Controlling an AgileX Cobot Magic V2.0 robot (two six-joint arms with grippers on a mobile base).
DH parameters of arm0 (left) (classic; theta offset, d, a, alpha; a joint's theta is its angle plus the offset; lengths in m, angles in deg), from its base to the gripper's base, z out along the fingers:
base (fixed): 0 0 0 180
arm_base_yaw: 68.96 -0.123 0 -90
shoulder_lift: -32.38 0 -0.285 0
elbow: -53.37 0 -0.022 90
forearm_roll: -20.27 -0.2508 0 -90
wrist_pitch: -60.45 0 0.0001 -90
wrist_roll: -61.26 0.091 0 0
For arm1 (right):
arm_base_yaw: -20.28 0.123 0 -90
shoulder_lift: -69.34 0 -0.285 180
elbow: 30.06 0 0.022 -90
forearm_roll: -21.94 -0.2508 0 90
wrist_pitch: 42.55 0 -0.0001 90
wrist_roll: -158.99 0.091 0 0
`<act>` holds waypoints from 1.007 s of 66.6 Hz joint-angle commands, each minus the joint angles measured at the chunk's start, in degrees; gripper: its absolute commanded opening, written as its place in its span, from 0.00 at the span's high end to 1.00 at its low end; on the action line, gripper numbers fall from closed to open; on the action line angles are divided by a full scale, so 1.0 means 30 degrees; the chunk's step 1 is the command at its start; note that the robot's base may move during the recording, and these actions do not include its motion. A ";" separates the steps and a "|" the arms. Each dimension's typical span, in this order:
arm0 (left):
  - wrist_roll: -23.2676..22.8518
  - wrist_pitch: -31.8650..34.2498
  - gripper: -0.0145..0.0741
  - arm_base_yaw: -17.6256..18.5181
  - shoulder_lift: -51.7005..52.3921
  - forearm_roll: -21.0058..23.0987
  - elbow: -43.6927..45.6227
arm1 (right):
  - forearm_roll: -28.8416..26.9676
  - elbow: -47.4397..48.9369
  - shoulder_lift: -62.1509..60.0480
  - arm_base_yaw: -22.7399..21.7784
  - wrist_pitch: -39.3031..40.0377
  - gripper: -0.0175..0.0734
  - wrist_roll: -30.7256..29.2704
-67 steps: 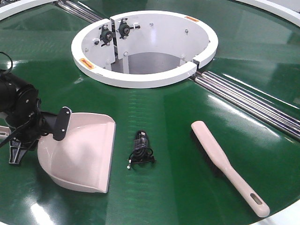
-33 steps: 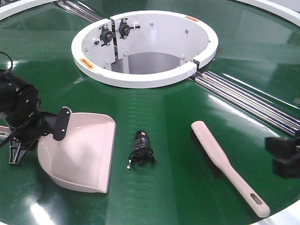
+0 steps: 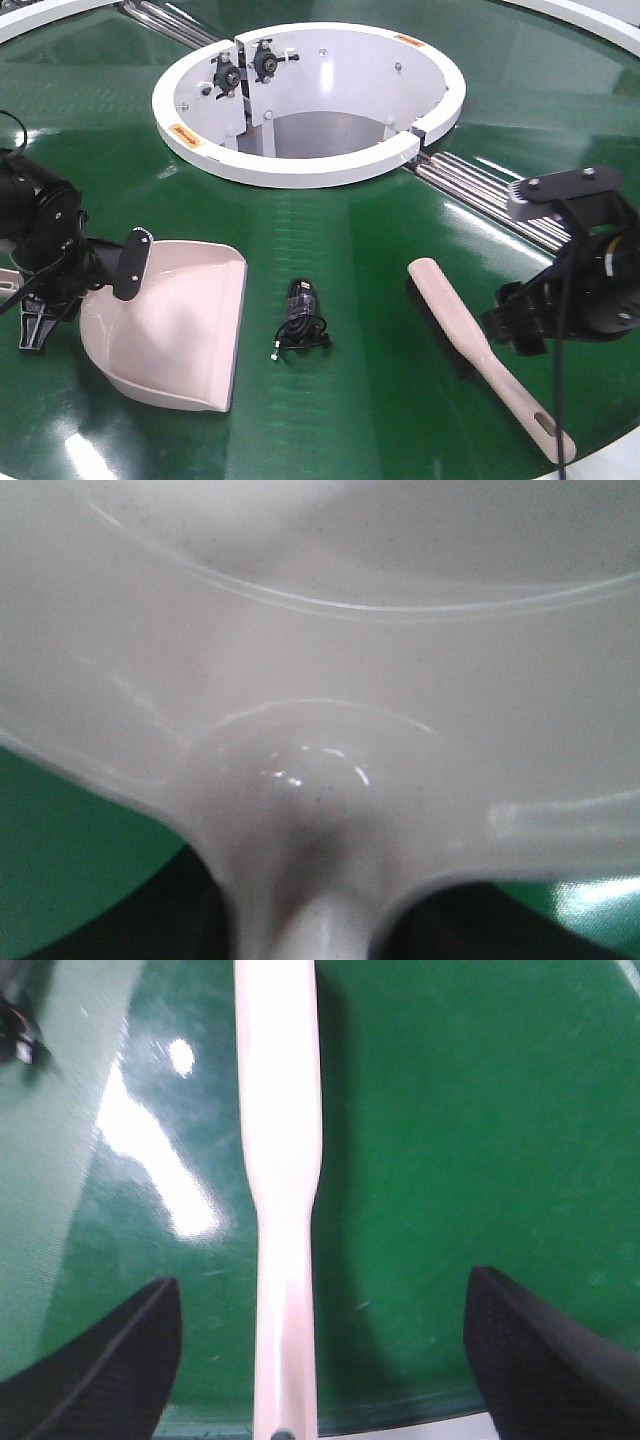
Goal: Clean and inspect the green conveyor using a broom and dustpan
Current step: 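Reach the right gripper down and grasp the pink brush handle, then sweep the brush with the right gripper toward the black cable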
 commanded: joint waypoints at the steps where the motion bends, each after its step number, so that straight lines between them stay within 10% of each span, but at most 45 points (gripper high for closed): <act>1: -0.0191 0.0113 0.84 0.0095 0.0762 -0.0320 0.0560 | 0.0046 0.0859 0.0996 0.0002 -0.0202 0.18 -0.0457; 53: -0.0191 0.0113 0.84 0.0095 0.0762 -0.0322 0.0560 | -0.1036 0.2036 0.8444 0.0002 -0.0591 0.20 -0.1723; 67: -0.0191 0.0113 0.84 0.0095 0.0762 -0.0322 0.0560 | -0.1486 0.2036 0.9076 0.0002 -0.0130 0.34 -0.1728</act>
